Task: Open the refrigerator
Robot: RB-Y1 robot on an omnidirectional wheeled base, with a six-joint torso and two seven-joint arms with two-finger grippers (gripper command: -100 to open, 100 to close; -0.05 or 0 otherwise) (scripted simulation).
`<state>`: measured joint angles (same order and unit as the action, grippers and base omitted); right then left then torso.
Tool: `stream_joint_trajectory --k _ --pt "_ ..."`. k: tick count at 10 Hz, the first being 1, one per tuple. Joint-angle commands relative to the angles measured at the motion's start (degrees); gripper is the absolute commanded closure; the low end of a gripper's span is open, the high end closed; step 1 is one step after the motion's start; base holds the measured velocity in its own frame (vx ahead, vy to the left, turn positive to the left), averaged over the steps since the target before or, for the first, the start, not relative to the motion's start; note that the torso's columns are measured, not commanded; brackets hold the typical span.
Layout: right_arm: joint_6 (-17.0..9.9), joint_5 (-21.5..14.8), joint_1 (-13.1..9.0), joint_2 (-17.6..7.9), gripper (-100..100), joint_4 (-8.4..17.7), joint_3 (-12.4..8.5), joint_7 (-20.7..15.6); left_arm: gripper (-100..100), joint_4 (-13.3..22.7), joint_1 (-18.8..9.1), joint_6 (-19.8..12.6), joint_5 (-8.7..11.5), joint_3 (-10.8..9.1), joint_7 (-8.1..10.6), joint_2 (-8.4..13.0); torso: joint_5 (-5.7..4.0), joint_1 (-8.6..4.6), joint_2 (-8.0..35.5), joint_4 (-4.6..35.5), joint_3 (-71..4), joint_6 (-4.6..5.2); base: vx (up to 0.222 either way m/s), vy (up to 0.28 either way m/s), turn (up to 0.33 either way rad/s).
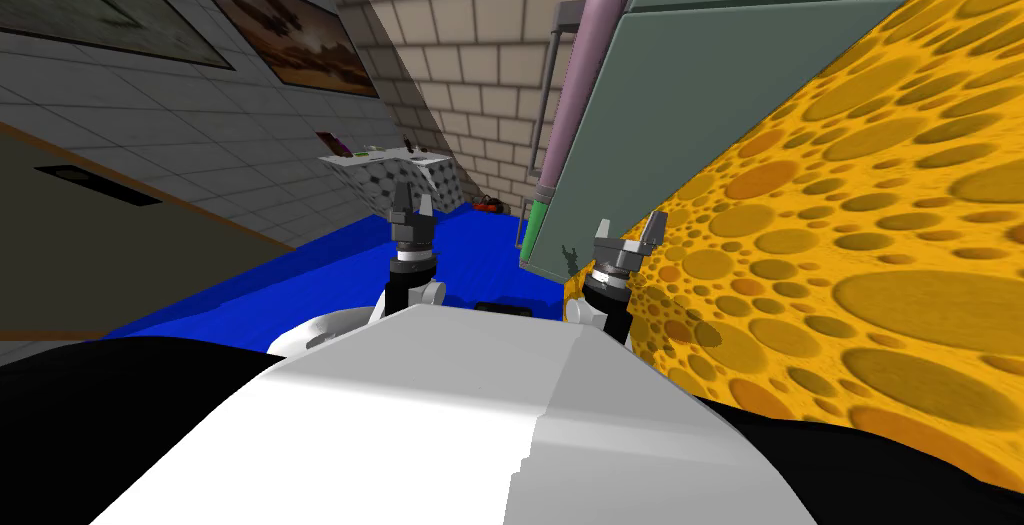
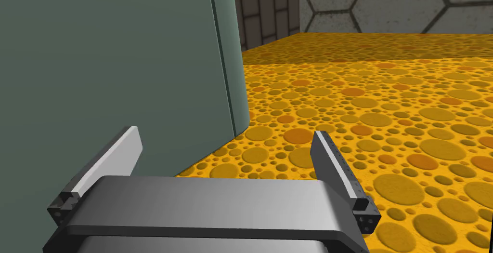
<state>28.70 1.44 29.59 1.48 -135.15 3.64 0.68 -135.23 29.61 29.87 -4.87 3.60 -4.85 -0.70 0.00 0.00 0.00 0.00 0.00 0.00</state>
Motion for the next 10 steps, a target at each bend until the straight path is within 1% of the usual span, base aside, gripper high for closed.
stream_joint_trajectory --k 1,3,9,10 --pt "0.00 0.00 0.00 0.00 0 0.00 0.00 0.00 0 0.00 0.00 0.00 0.00 0.00 0.00 0.00 0.00 0.00 2.32 2.35 -4.67 0.00 0.000 0.000 0.000" --pt "0.00 0.00 0.00 0.00 0 -0.01 0.00 0.00 0 -0.01 0.00 0.00 0.00 0.00 0.00 0.00 0.00 0.00 10.03 10.06 -20.14 0.00 0.000 0.000 0.000" --pt "0.01 0.00 0.00 0.00 0 -0.02 0.00 0.00 0 -0.02 0.00 0.01 0.00 0.00 0.00 0.00 0.00 0.00 35.39 35.37 -70.73 0.00 0.000 0.000 0.000" --pt "-0.23 -0.42 -0.39 -2.23 -100 0.88 -0.17 -0.85 0 -0.02 0.00 0.01 0.00 0.00 0.00 0.00 0.00 0.00 39.62 39.60 -79.19 0.00 0.009 0.028 0.013"
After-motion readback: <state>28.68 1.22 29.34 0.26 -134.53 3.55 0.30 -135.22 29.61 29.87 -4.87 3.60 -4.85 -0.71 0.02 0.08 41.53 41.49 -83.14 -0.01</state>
